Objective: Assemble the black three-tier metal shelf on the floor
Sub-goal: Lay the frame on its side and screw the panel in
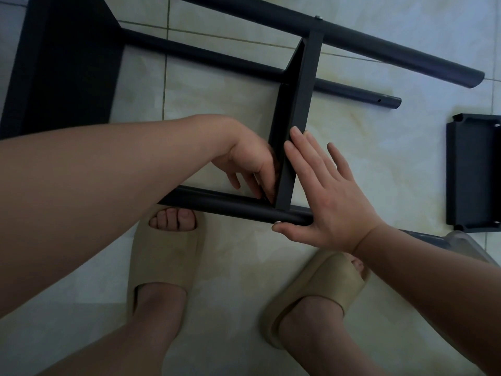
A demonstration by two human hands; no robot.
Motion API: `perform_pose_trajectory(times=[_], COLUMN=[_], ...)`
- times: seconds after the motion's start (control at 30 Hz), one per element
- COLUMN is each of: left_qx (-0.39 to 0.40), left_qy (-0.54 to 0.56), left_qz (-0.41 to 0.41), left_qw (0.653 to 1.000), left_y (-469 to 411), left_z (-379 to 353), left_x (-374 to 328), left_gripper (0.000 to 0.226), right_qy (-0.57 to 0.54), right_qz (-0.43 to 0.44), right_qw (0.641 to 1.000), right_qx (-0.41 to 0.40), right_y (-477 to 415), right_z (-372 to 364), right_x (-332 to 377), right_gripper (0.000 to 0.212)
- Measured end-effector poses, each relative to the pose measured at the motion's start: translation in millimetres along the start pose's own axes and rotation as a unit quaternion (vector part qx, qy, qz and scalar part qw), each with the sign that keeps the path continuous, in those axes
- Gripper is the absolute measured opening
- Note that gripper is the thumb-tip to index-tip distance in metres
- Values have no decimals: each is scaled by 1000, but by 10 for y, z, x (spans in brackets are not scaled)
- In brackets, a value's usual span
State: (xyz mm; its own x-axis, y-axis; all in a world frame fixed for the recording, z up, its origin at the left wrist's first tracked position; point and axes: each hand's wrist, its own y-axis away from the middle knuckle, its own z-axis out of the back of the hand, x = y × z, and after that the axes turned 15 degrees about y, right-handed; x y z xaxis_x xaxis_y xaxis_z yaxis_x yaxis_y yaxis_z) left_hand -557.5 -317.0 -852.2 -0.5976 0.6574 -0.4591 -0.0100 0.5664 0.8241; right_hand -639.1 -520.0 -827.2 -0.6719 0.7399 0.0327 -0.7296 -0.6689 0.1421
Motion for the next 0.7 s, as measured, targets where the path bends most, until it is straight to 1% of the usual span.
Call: perform_pose_trajectory(times=[0.2,0.53,0.7], left_qx=[-17,12,-9], left_qy=[-24,1,5], left_qz=[-2,-7,3], left_qw=[1000,1000,1000], left_y=[-21,9,11], left_z=[-44,-22,-10], left_x=[-8,-2,-2], left_gripper=[16,17,15], right_qy=[0,0,0], right_qz=[0,-2,-1], right_qw=[1000,1000,1000], right_qx=[-5,0,5], right_y=[3,-2,-3], right_z=[-15,-9,1], right_x=[-1,1,2], right_gripper=[110,111,111])
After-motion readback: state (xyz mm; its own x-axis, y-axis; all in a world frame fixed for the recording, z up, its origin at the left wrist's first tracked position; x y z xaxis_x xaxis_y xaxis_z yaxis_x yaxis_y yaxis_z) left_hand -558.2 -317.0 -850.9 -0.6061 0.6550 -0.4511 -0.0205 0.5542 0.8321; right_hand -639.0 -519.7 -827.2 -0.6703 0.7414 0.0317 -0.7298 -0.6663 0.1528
